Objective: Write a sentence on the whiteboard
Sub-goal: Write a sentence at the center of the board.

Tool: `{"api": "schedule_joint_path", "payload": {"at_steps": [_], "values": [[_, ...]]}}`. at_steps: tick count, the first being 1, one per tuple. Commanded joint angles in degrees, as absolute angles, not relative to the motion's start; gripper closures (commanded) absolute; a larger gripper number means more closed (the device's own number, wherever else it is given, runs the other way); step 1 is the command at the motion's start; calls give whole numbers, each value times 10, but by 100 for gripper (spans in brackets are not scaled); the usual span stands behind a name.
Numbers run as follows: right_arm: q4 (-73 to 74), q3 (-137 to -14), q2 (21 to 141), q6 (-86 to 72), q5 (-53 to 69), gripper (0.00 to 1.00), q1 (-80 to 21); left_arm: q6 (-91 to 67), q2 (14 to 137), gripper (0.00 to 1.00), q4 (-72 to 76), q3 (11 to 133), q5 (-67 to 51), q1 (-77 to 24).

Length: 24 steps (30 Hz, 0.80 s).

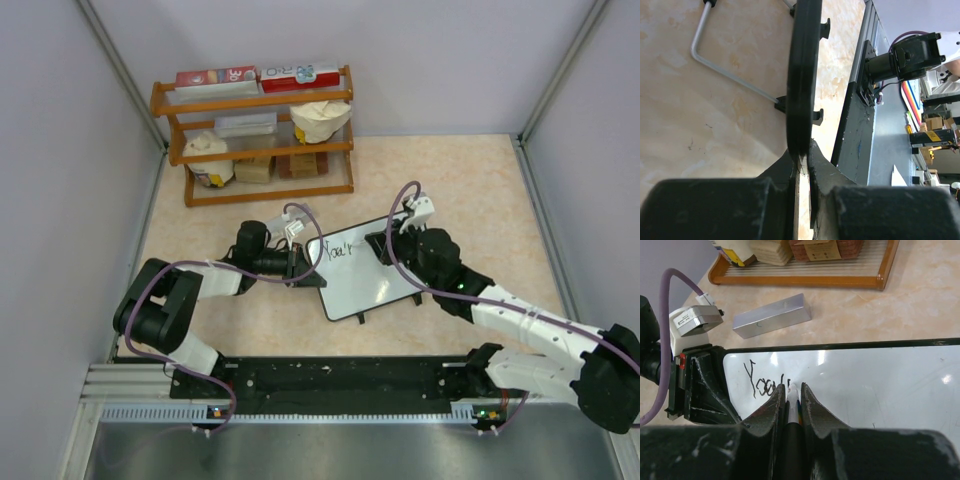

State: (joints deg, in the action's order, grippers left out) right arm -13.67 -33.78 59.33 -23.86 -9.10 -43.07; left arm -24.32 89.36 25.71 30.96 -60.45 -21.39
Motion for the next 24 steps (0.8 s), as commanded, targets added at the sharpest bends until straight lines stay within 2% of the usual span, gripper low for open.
{"api": "schedule_joint_path", "payload": {"at_steps": [1, 24], "values": [[-140, -362, 603, -235, -120, 100, -417, -221, 893, 100, 251, 306, -612, -217], [-122, -344, 579, -241, -113, 100, -411, -221, 892, 100, 251, 305, -612, -217]]}}
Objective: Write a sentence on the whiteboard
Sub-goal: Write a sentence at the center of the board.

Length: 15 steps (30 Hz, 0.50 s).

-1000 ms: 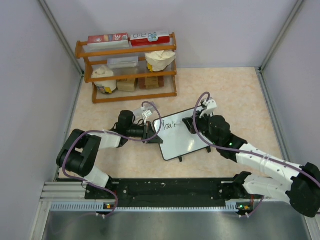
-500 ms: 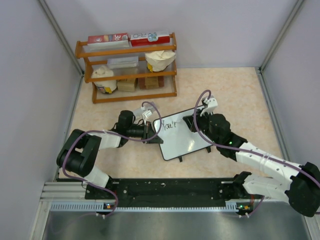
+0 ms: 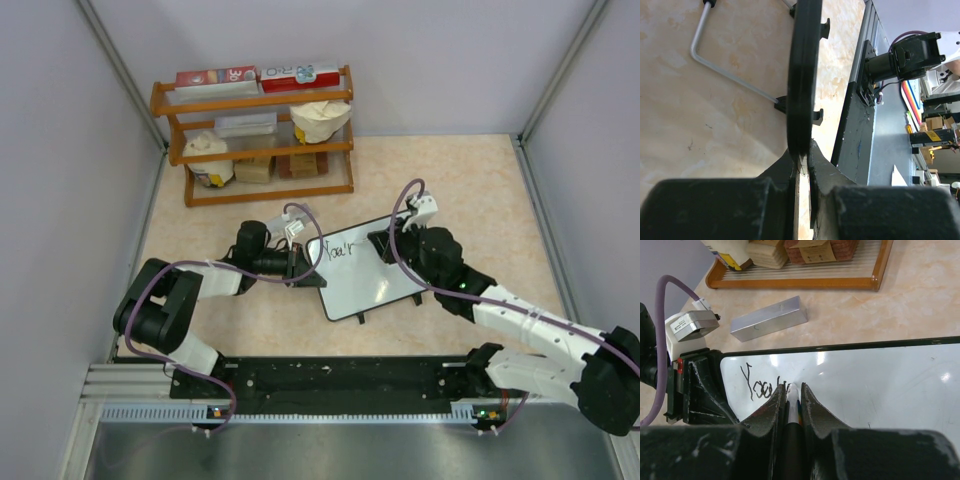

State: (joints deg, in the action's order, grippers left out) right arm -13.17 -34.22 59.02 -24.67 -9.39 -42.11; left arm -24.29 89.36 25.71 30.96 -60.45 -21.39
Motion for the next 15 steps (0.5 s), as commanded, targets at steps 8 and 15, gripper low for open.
{"api": "schedule_joint_path", "payload": {"at_steps": [8, 15], "values": [[-130, -345, 563, -244, -105, 100, -411, -221, 893, 100, 250, 306, -612, -217], [-137, -340, 547, -244, -95, 100, -411, -221, 893, 100, 251, 305, -612, -218]]}}
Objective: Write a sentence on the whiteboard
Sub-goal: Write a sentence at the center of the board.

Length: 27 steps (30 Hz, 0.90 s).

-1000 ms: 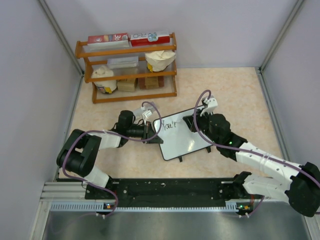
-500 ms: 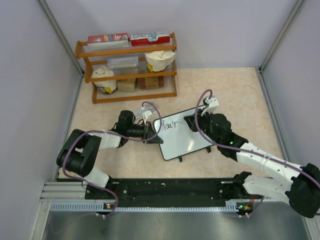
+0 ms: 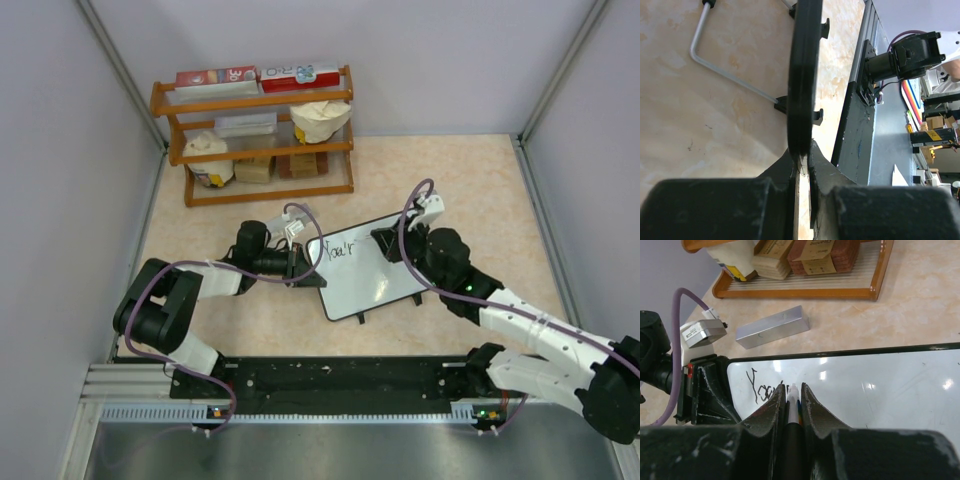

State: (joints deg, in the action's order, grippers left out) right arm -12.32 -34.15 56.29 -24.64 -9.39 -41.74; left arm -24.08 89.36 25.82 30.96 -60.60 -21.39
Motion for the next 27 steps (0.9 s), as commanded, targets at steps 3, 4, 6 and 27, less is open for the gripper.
{"api": "schedule_joint_path", "payload": {"at_steps": [3, 4, 6, 27], "values": [[-136, -339, 552, -245, -89, 100, -411, -221, 893, 100, 250, 305, -612, -217], [-136, -339, 555, -243, -87, 100, -411, -221, 893, 100, 250, 306, -612, -217], [-140, -336, 558, -247, -84, 100, -412, -221, 893, 100, 250, 305, -612, -217], [-134, -323, 577, -251, -82, 100, -411, -221, 894, 100, 250, 307, -611, -217]]}}
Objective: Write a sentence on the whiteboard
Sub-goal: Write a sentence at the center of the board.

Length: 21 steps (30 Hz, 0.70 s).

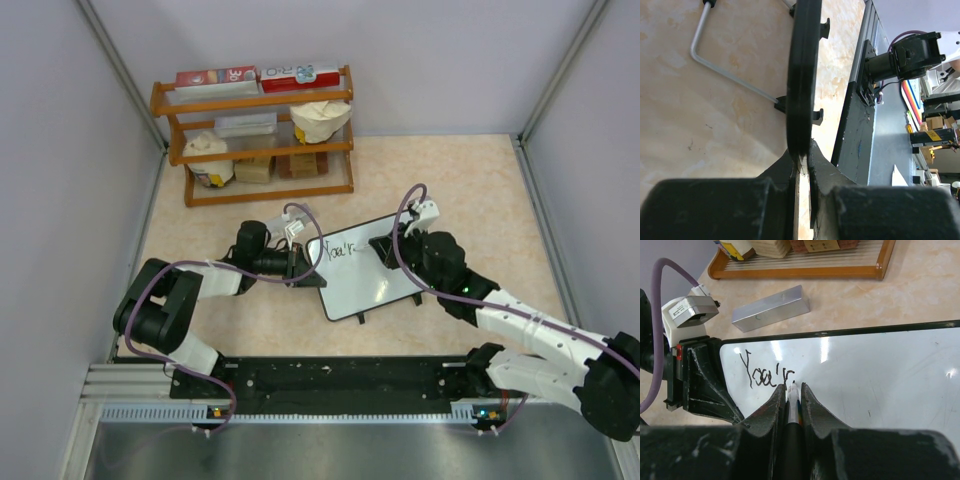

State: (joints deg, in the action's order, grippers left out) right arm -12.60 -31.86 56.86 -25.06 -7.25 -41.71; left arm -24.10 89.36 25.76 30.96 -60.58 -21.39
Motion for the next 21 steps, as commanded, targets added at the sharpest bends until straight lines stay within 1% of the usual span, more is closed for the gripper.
{"api": "schedule_joint_path", "payload": {"at_steps": [1, 21], "values": [[-132, -324, 581, -250, -84, 100, -411, -221, 894, 100, 250, 307, -612, -217], [-102, -346, 579, -246, -127, 100, -401, -221, 894, 100, 250, 307, -612, -217]]}}
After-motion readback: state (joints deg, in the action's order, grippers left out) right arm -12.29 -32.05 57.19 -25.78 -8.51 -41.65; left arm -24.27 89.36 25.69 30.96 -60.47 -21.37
